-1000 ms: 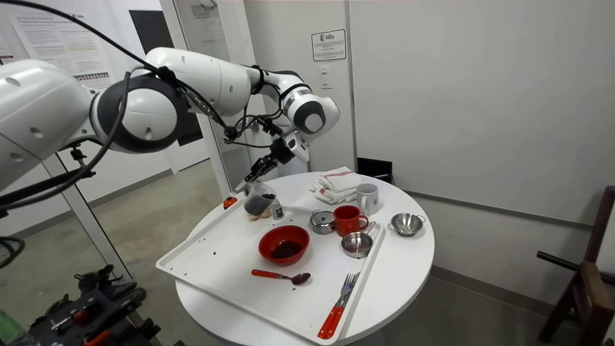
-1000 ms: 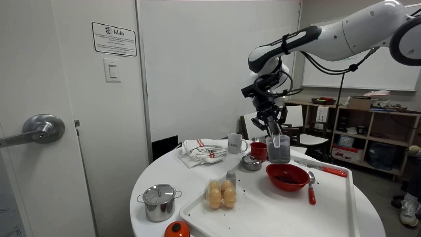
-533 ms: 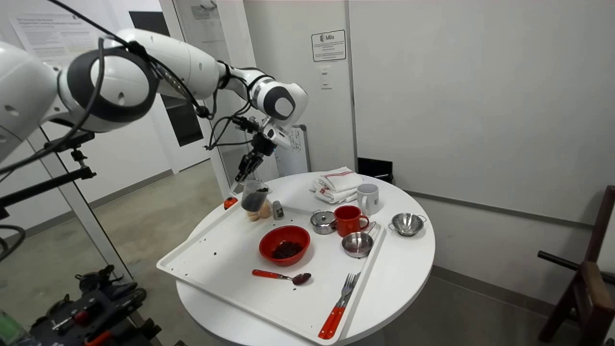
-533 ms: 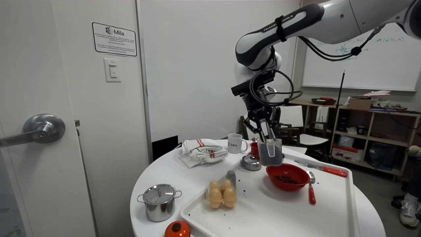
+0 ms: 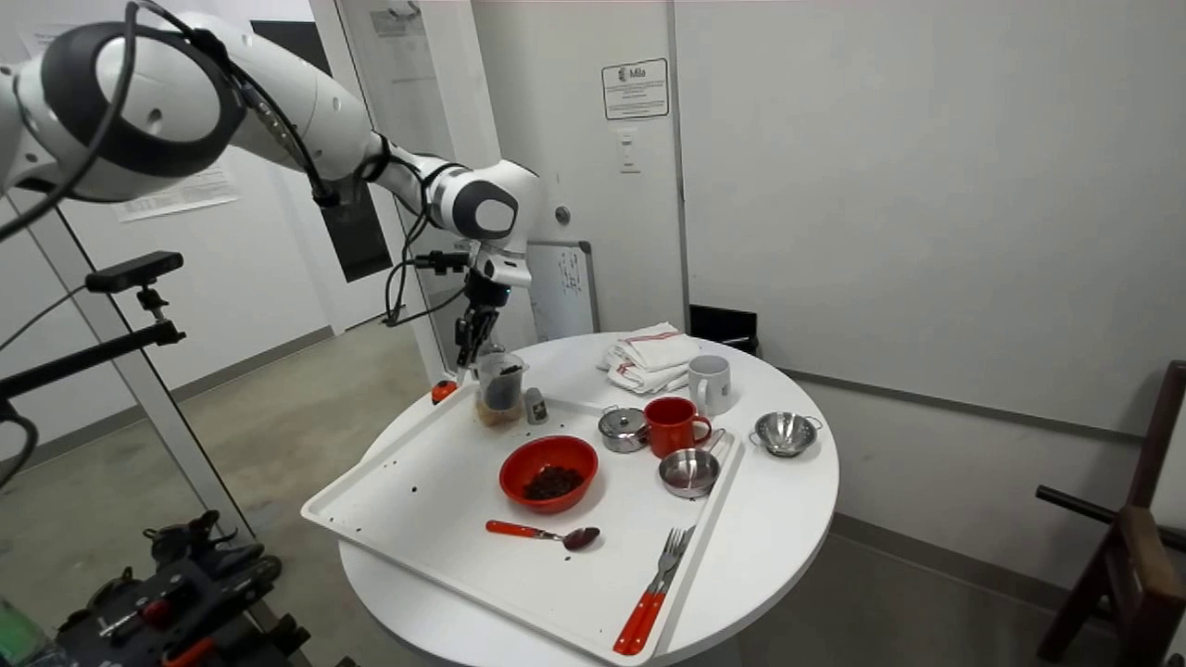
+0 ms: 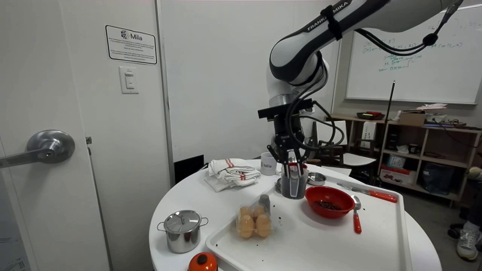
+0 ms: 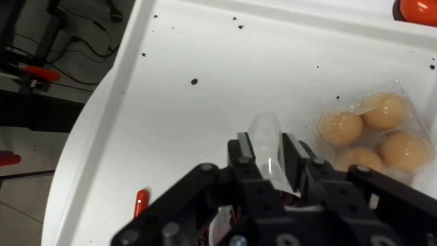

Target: Pick up the jug and pour some of its contents into the bowl

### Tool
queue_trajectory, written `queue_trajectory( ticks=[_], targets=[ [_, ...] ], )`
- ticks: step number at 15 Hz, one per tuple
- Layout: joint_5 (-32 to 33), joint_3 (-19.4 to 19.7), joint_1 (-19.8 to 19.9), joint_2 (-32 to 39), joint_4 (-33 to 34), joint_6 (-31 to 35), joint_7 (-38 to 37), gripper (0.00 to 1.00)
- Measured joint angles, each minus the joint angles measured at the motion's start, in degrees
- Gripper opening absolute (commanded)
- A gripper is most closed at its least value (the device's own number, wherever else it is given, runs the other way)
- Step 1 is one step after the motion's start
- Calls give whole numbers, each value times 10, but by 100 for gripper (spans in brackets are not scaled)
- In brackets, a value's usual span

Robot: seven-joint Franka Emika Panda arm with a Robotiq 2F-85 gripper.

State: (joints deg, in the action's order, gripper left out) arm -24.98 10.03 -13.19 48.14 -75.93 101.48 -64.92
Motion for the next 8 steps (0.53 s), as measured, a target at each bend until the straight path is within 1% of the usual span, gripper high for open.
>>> queue_trajectory(
  ticks=[2, 3, 5, 8],
  targets=[
    [14, -15, 0, -15, -56, 74, -15, 12],
    [18, -20, 0, -23, -82, 99, -19, 12],
    [28, -30, 1, -39, -131, 131, -22, 12],
    [40, -43, 2, -67, -195, 149, -22, 12]
  ],
)
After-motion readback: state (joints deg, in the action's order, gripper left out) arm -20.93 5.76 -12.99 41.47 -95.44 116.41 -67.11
